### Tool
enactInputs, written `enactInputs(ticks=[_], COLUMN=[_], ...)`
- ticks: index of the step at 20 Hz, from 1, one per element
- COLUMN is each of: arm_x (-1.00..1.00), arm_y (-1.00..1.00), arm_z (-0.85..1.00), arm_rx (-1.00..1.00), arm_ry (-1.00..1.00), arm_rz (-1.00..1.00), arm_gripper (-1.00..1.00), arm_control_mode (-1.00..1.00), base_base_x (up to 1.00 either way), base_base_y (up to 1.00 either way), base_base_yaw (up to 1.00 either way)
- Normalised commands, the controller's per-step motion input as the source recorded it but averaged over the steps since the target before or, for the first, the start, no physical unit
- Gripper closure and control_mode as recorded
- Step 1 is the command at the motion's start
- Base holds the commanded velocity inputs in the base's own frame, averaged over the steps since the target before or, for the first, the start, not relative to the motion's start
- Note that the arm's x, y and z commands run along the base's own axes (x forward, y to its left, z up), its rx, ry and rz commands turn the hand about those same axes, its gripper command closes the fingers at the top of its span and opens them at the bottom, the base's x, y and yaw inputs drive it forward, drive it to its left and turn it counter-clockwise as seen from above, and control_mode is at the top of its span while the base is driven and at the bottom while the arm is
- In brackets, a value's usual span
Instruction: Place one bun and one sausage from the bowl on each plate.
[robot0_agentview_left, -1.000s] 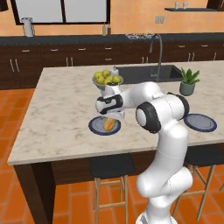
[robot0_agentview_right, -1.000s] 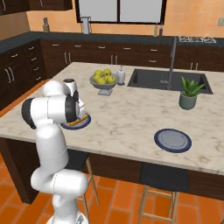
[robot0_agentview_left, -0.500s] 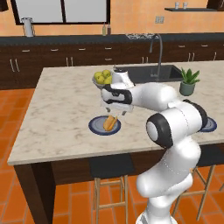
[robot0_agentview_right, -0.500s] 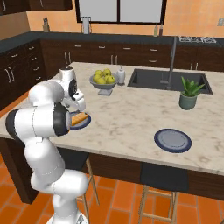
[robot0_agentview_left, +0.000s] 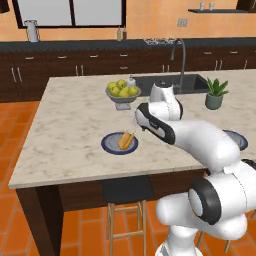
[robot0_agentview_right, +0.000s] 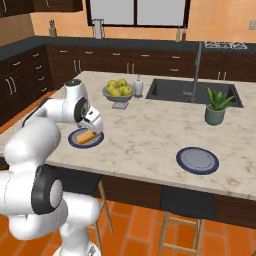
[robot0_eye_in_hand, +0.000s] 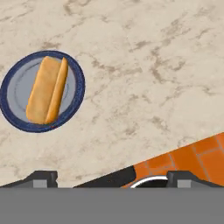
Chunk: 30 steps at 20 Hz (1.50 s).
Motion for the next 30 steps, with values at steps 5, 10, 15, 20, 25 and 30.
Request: enactInputs(ticks=[5, 10, 15, 20, 25, 30], arm_x=[-0.80, 0.00, 0.00, 0.00, 0.00, 0.00], arm_y=[-0.25, 0.00, 0.00, 0.00, 0.00, 0.00], arm_z=[0.03, 0.00, 0.00, 0.00, 0.00, 0.00], arm_rx=[-0.02, 0.00, 0.00, 0.00, 0.00, 0.00], arm_ry=[-0.24, 0.00, 0.00, 0.00, 0.00, 0.00], arm_rz=[0.04, 0.00, 0.00, 0.00, 0.00, 0.00], arm_gripper=[-1.00, -1.00, -1.00, -1.00, -1.00, -1.00], arm_control_mode=[1.00, 1.00, 1.00, 1.00, 1.00, 1.00], base_base_x=[-0.20, -0.61, 0.00, 0.01, 0.00, 0.00], base_base_y=[-0.19, -1.00, -1.00, -1.00, -1.00, -1.00], base_base_yaw=[0.00, -0.08, -0.20, -0.15, -0.10, -0.04])
